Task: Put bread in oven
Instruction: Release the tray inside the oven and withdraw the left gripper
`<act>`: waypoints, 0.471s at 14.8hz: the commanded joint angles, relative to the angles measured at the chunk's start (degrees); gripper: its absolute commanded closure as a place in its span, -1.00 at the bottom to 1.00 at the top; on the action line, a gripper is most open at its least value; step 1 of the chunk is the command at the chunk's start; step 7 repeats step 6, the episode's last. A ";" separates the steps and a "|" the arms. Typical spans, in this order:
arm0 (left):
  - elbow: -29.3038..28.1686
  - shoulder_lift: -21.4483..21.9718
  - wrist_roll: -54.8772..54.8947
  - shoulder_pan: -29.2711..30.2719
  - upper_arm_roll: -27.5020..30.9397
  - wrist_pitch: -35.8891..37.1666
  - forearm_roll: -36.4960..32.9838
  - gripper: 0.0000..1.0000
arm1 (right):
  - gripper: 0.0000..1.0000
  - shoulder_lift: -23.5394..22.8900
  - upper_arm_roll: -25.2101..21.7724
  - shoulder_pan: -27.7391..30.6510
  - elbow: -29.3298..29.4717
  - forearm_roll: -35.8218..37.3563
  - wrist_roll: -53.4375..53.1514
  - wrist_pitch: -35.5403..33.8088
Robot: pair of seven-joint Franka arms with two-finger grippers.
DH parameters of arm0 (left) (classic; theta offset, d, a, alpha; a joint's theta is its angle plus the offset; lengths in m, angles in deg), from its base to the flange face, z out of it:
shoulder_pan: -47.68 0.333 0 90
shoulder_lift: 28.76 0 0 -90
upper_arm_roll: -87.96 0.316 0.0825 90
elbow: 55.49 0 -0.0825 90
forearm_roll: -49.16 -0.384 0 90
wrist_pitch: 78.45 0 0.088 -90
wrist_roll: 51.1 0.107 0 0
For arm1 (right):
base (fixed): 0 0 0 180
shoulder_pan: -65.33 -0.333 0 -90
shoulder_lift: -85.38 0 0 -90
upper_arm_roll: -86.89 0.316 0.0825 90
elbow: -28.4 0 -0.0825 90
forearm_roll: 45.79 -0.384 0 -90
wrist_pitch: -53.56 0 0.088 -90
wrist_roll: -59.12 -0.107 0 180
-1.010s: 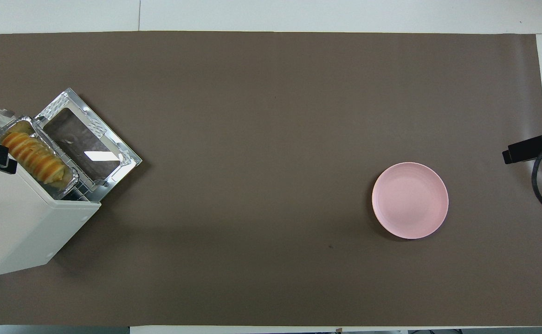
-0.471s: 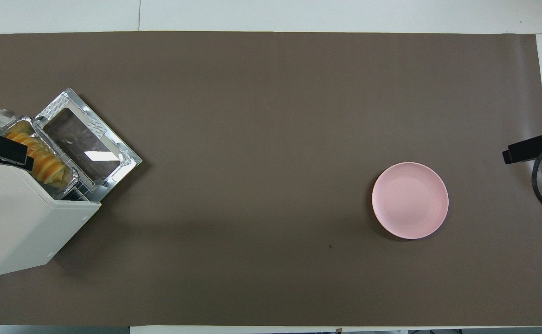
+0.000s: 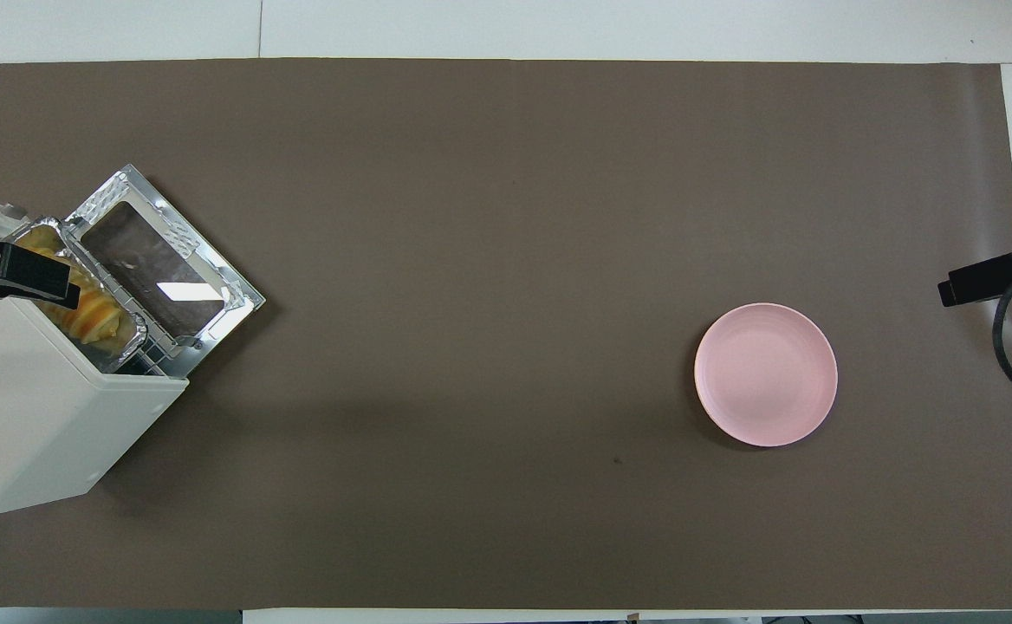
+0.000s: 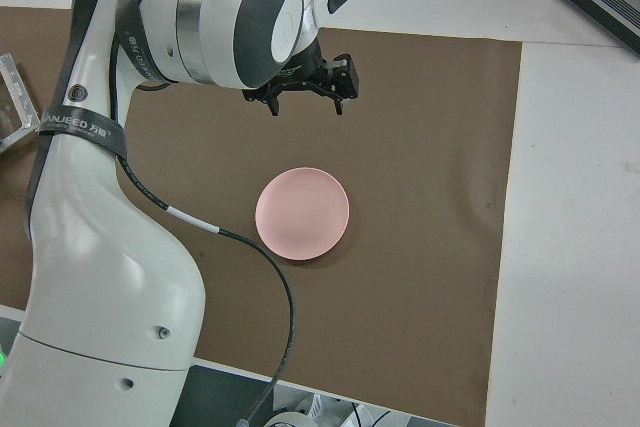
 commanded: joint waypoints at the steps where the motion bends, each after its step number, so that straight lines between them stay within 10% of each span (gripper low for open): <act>1: -3.32 2.60 0.59 -0.29 -0.16 -2.26 -0.83 -1.00 | -1.00 0.97 0.09 0.25 -1.02 -0.77 -0.37 0.32; 7: -3.49 2.69 0.60 0.24 -0.16 -1.99 -0.74 -1.00 | -1.00 0.97 0.09 0.25 -1.02 -0.68 -0.37 0.41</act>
